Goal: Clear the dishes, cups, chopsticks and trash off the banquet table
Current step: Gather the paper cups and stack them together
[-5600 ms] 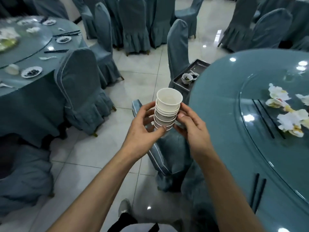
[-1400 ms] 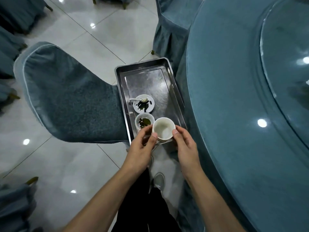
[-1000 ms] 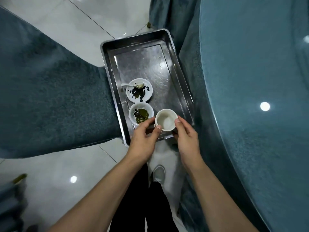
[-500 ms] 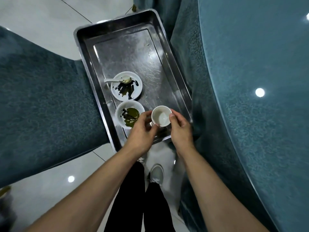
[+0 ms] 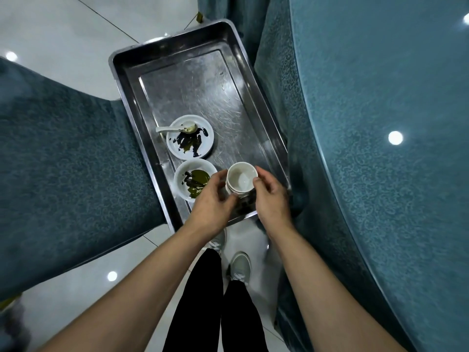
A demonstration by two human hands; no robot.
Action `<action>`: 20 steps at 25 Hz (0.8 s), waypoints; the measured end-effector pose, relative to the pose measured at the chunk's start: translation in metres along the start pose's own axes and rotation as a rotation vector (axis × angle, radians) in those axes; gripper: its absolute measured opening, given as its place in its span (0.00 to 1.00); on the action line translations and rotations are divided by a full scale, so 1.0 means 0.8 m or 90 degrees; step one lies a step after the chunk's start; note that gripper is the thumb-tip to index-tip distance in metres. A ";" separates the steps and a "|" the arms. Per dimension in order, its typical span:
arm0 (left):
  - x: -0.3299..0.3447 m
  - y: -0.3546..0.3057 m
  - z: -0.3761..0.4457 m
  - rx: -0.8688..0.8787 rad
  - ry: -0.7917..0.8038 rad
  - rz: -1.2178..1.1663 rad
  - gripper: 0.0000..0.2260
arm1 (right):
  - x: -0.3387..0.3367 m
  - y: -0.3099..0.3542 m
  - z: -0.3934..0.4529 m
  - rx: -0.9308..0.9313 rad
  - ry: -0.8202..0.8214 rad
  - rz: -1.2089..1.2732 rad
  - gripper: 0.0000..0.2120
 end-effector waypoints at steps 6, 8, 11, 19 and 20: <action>-0.018 -0.030 -0.019 0.031 -0.018 0.054 0.26 | -0.011 0.029 -0.025 -0.024 0.024 -0.048 0.17; -0.026 -0.045 -0.032 0.040 -0.018 0.045 0.26 | -0.013 0.041 -0.043 -0.022 0.033 -0.045 0.17; -0.042 -0.071 -0.056 0.059 -0.020 0.049 0.25 | -0.015 0.068 -0.075 -0.025 0.052 -0.014 0.16; -0.068 -0.162 -0.127 0.113 0.000 0.034 0.22 | -0.057 0.159 -0.141 -0.079 0.021 -0.007 0.17; -0.066 -0.174 -0.132 0.122 0.009 0.032 0.22 | -0.066 0.169 -0.146 -0.084 0.013 -0.005 0.17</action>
Point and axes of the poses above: each hand's wrist, its own z-axis towards the middle knuckle, its own x-axis out of the palm, y = z × x, the point moved 9 cm from there along z, towards the middle knuckle
